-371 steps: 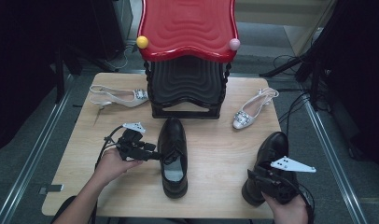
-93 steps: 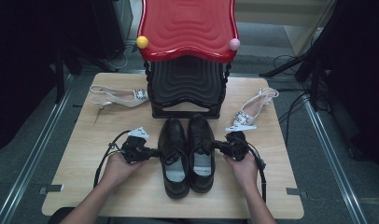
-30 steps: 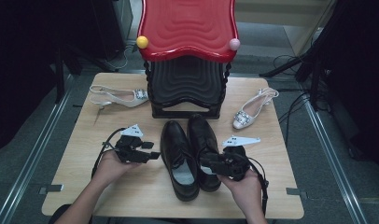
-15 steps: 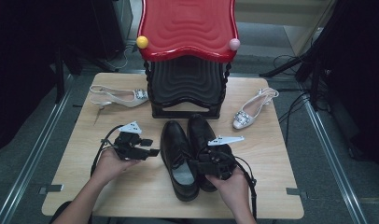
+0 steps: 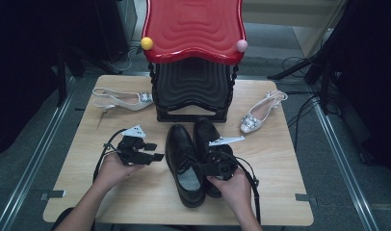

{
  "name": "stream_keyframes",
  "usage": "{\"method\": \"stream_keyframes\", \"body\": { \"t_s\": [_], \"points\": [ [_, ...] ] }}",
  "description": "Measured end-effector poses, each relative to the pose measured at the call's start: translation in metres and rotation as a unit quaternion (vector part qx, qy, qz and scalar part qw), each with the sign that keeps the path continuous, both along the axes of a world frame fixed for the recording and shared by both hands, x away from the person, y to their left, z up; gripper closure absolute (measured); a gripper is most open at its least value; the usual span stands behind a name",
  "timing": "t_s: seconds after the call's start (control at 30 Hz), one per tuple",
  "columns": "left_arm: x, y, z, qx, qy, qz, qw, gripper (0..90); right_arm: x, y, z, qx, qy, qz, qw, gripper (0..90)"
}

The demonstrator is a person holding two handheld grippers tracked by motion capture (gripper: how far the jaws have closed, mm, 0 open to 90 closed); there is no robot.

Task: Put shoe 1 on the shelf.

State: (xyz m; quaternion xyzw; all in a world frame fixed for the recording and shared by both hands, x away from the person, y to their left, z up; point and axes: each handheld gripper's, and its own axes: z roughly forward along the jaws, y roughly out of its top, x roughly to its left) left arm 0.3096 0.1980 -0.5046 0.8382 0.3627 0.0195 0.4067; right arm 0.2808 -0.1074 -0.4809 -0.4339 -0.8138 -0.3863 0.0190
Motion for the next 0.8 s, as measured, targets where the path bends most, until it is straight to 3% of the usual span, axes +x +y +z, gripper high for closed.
{"method": "stream_keyframes", "body": {
  "t_s": [0.1,0.13,0.17,0.23,0.3,0.63,0.8],
  "points": [
    [-0.0002,0.0001,0.0004,0.0,-0.001,-0.001,1.0,42.4,-0.0027,0.0022,-0.0023,-0.009,-0.014,-0.001,0.9999,52.5],
    [-0.0002,0.0,0.0004,0.0,-0.002,-0.001,1.0,42.4,-0.0027,0.0022,-0.0023,-0.009,-0.014,-0.001,0.9999,52.5],
    [-0.0002,-0.0002,0.0002,0.001,-0.002,-0.001,1.0,42.5,-0.003,0.0029,-0.007,-0.031,-0.006,-0.001,0.9995,55.2],
    [0.0,-0.0007,-0.0001,0.002,-0.001,-0.001,1.0,42.5,-0.0028,0.004,-0.0081,-0.037,0.002,-0.002,0.9993,56.0],
    [-0.0001,-0.0009,-0.0002,0.002,-0.001,-0.002,1.0,42.6,-0.0043,0.0052,-0.0079,-0.043,-0.007,-0.004,0.9991,57.0],
    [0.0011,0.002,0.0004,0.0,-0.006,0.006,1.0,43.0,-0.0011,0.0076,-0.0063,-0.059,0.001,-0.009,0.9982,63.1],
    [0.0018,0.0036,-0.0003,-0.005,0.009,0.004,0.9999,43.3,-0.0024,0.0069,-0.0058,-0.06,0.0,-0.018,0.998,68.2]
  ]
}}
